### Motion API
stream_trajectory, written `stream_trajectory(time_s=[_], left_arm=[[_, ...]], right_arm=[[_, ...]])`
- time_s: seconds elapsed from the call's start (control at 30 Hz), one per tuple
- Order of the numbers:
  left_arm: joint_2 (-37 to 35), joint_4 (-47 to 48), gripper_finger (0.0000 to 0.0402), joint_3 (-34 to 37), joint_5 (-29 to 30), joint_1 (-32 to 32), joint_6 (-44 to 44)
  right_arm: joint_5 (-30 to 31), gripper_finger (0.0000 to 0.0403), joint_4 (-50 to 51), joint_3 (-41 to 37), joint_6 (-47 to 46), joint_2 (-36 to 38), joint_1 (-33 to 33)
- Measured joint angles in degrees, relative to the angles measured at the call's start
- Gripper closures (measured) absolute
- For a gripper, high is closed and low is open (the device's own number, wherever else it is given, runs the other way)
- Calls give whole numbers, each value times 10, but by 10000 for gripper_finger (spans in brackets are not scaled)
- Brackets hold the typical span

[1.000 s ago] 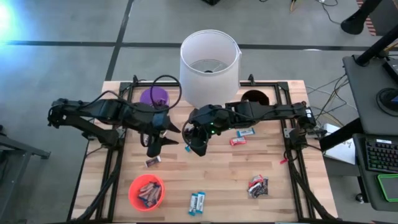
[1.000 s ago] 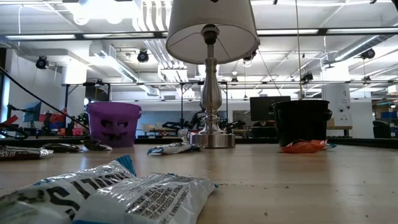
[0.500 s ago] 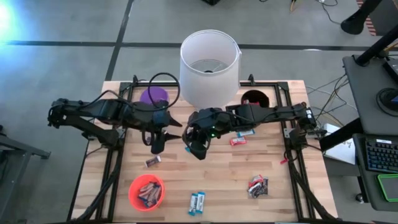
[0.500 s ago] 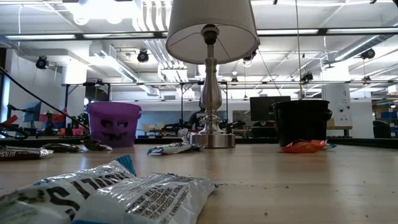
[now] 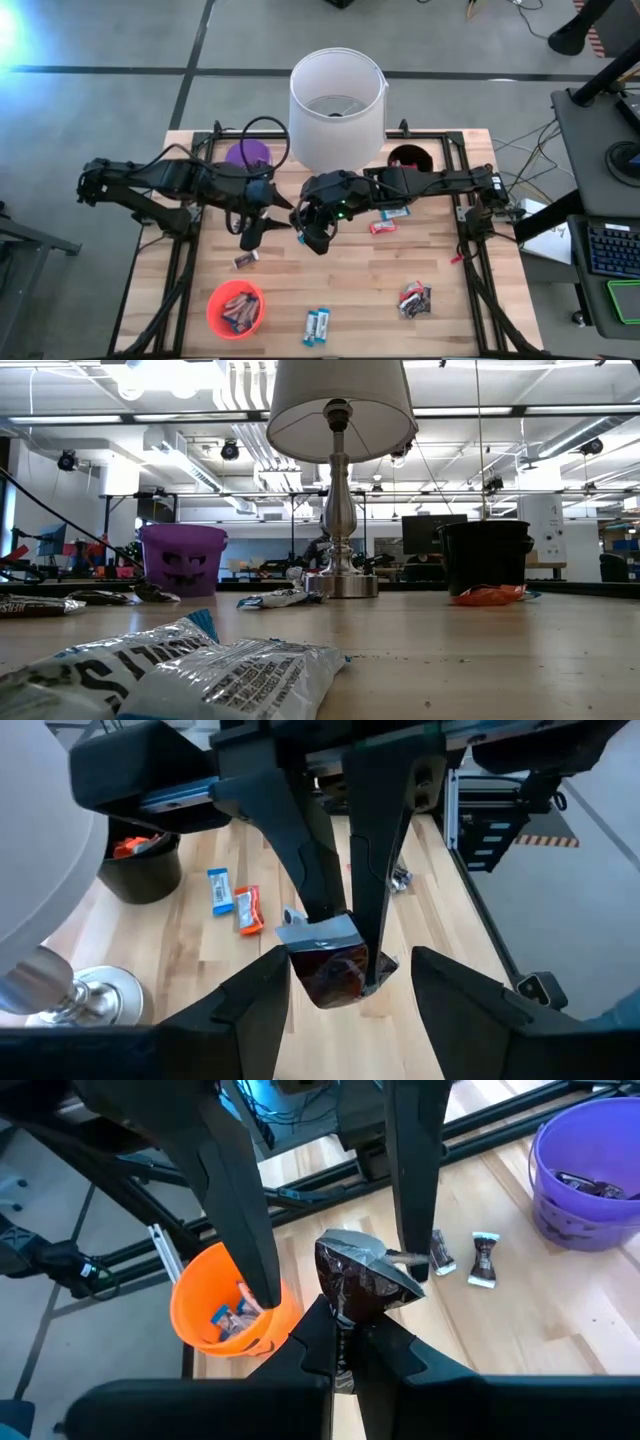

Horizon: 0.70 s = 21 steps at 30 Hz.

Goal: Organize candy in baskets
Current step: Put the brown chocolate bar into the purple bucket

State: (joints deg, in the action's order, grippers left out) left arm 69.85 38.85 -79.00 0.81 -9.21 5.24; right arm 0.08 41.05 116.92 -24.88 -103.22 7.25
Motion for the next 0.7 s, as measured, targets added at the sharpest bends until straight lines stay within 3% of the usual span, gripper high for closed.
stream_trajectory(time_s=[0.7], left_arm=[[3, -9, 210, 0, -1, 4, -32]], right_arm=[[2, 390, -11, -1, -1, 0, 15]])
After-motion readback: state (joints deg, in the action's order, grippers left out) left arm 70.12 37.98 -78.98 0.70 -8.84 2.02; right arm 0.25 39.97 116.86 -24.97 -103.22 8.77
